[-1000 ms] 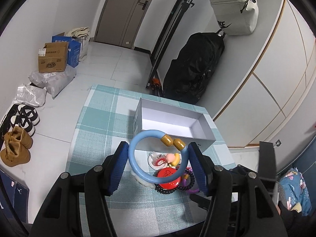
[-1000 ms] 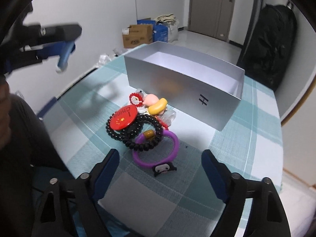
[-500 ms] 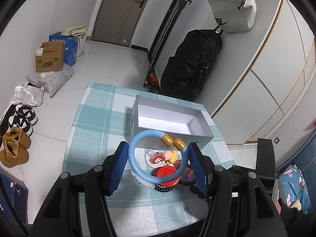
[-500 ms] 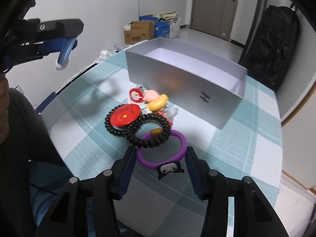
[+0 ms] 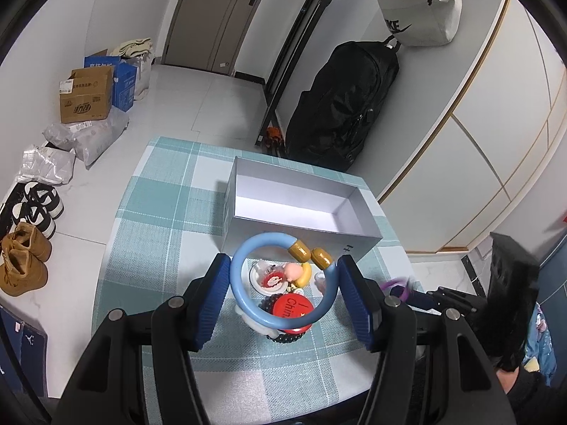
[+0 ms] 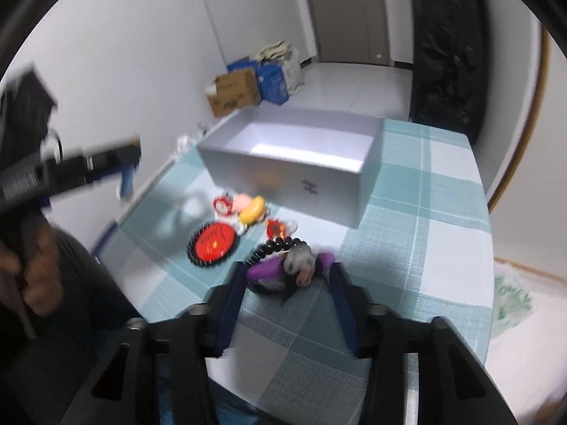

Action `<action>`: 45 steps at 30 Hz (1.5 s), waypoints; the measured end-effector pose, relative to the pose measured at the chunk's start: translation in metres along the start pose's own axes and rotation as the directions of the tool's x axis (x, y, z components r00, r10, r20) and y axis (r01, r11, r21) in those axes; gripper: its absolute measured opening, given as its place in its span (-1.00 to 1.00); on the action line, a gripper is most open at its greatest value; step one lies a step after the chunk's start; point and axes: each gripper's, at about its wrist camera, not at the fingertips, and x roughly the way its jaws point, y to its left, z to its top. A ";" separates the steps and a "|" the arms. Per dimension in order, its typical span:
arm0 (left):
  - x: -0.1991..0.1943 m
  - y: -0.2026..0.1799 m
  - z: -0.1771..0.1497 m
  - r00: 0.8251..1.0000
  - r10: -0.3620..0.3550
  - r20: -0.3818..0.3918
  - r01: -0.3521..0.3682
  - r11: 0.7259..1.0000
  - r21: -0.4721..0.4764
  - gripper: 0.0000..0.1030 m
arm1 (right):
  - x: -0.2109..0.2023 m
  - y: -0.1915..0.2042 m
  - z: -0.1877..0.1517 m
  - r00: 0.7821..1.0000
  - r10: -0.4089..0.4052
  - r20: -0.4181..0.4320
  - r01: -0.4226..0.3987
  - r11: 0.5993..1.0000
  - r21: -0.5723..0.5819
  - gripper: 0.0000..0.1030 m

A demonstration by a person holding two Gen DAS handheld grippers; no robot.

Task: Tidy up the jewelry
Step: 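Grasp the purple bracelet with the right gripper and lift while left holds blue ring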

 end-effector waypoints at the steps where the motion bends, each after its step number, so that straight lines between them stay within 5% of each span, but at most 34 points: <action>1: 0.000 0.000 0.000 1.000 0.001 -0.002 -0.001 1.000 0.000 0.10 | -0.002 -0.003 0.001 1.000 0.011 0.004 -0.011 1.000 0.026 -0.74; 13: 0.009 -0.008 -0.002 1.000 0.009 -0.024 -0.009 1.000 0.010 0.10 | 0.004 -0.009 0.002 0.998 0.054 -0.011 -0.053 0.997 0.060 -0.74; 15: 0.010 -0.008 -0.001 1.000 0.007 -0.027 -0.007 1.000 0.007 0.10 | 0.000 -0.014 0.003 1.000 0.027 0.009 -0.028 0.996 0.080 -0.47; 17: 0.011 -0.007 -0.001 1.000 0.008 -0.028 -0.008 1.000 0.005 0.10 | 0.000 -0.020 0.003 0.999 -0.029 0.017 0.028 0.996 0.086 0.27; 18: 0.012 -0.007 -0.001 1.000 0.008 -0.030 -0.008 1.000 0.003 0.10 | 0.000 -0.021 0.004 0.998 -0.060 0.022 0.058 0.995 0.083 0.33; 30: 0.014 -0.004 0.003 0.999 -0.012 -0.031 0.012 1.000 -0.021 0.10 | 0.039 -0.018 -0.004 0.983 -0.135 -0.124 0.133 0.991 -0.027 0.34; 35: 0.016 -0.005 0.004 0.999 -0.015 -0.035 0.014 1.000 -0.020 0.10 | 0.041 -0.015 -0.005 0.983 -0.143 -0.116 0.138 0.989 -0.050 0.00; 45: 0.018 -0.011 0.007 0.999 -0.022 -0.039 0.022 1.000 -0.015 0.10 | 0.024 -0.016 0.004 0.992 -0.110 -0.054 0.110 0.994 -0.007 -0.09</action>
